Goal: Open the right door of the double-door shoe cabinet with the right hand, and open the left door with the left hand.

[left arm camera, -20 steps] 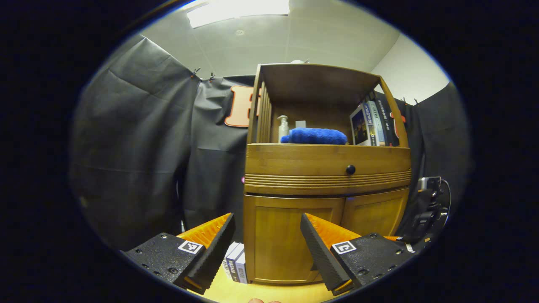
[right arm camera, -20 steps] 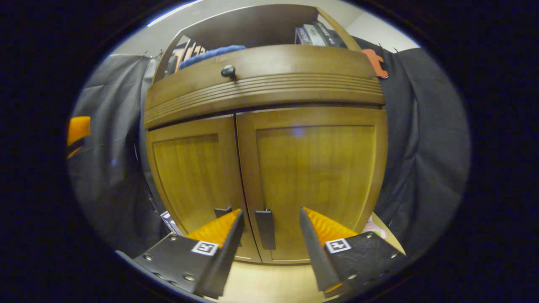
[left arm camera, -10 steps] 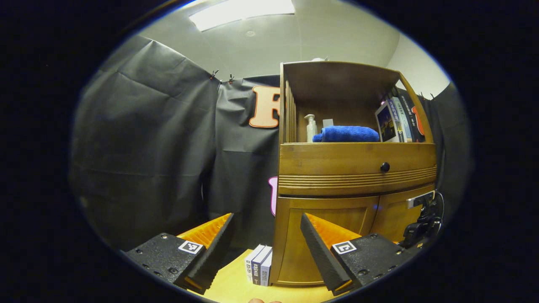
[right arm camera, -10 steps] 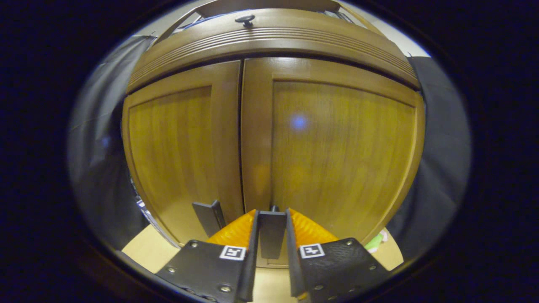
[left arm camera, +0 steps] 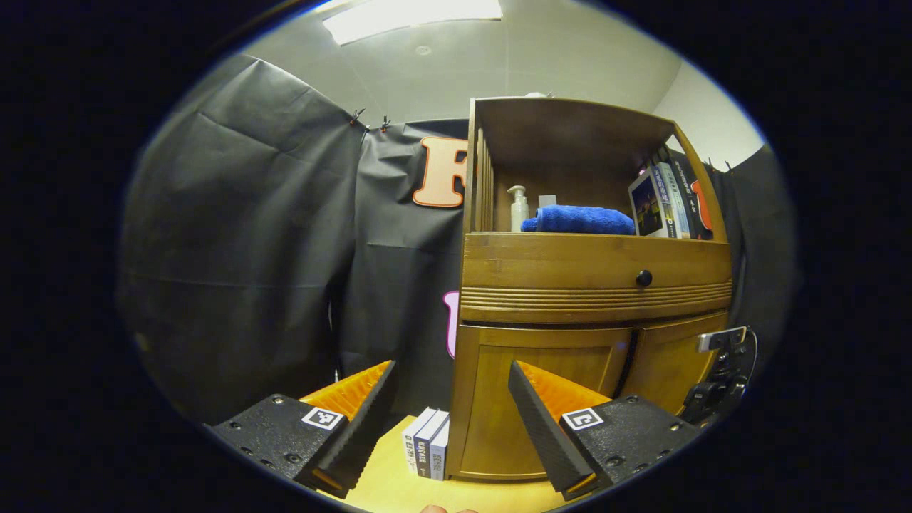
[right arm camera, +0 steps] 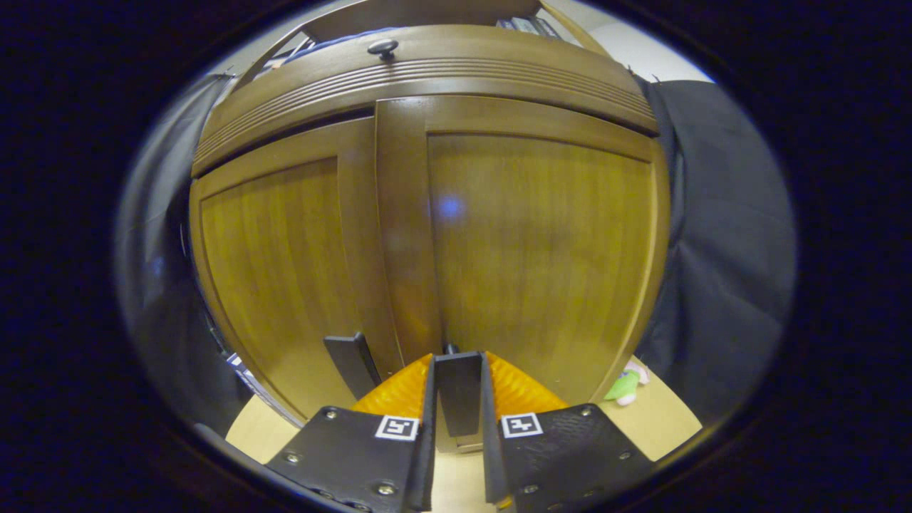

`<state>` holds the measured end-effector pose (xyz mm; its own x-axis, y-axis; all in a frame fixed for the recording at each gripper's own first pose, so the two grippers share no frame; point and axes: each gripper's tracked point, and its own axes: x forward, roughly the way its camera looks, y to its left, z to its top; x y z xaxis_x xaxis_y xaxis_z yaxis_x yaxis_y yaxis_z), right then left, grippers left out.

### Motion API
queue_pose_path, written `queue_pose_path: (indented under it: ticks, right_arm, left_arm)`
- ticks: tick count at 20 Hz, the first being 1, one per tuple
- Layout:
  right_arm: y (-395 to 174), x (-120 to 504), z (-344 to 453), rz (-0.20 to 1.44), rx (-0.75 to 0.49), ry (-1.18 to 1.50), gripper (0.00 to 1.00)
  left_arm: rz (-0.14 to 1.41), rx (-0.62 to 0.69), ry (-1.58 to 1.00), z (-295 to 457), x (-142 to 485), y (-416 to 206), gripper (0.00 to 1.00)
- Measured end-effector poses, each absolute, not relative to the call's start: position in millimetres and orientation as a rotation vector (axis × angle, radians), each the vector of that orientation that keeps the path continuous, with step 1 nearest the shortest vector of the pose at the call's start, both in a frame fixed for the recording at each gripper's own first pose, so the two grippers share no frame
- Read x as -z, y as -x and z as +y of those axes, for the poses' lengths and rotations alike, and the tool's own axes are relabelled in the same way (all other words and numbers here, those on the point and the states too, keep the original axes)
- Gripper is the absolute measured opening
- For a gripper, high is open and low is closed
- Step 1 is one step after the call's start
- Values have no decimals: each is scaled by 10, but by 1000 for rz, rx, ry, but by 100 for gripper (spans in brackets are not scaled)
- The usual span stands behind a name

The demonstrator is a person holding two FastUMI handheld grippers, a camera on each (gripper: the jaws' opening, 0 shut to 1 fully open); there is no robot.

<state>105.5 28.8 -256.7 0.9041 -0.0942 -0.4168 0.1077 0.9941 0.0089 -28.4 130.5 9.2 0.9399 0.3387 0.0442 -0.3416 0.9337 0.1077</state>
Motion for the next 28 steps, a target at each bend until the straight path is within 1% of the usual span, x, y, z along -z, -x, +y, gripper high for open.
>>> queue_pose_path:
  ticks: [2,7,8,9,12,13,14,16,17,18,19,20,22,23,24,25,27,28]
  right_arm:
    - [-892,2536,228,432,105,-44,28]
    - [-517,2465,62,440,126,-69,28]
    - [-460,2451,27,443,130,-70,31]
    - [-390,2435,-20,443,135,-69,28]
    - [-203,2382,-159,444,159,-65,28]
    - [-141,2378,-207,444,168,-65,28]
    - [-81,2356,-264,444,175,-66,28]
    - [42,2331,-376,448,195,-73,28]
    - [103,2319,-429,450,204,-76,28]
    - [148,2306,-480,455,209,-72,28]
    - [203,2299,-540,456,217,-65,27]
    - [244,2284,-600,458,229,-57,28]
    - [320,2267,-697,459,256,-51,27]
    - [361,2270,-744,459,268,-54,27]
    - [388,2260,-795,457,279,-61,27]
    - [418,2252,-842,456,291,-65,27]
    - [479,2244,-969,452,325,-61,28]
    - [516,2246,-1031,450,339,-63,24]
  left_arm:
    - [-19,-312,-95,1190,-50,232,92]
    - [12,-209,-58,842,84,125,92]
    - [16,-191,-56,787,109,115,92]
    - [20,-173,-55,723,126,100,92]
    - [32,-118,-52,534,191,63,92]
    - [35,-101,-48,469,209,51,96]
    - [39,-84,-44,404,231,37,92]
    - [50,-52,-39,278,282,18,92]
    - [56,-35,-37,214,306,9,92]
    - [61,-18,-33,154,341,0,95]
    - [64,-2,-28,95,367,-16,96]
    - [70,15,-23,41,403,-32,92]
    - [93,52,-17,-83,488,-64,93]
    - [104,68,-17,-135,519,-80,96]
    - [110,82,-20,-180,545,-92,96]
    - [113,90,-24,-203,547,-104,99]
    - [113,104,-31,-265,555,-133,92]
    - [111,112,-32,-302,554,-132,96]
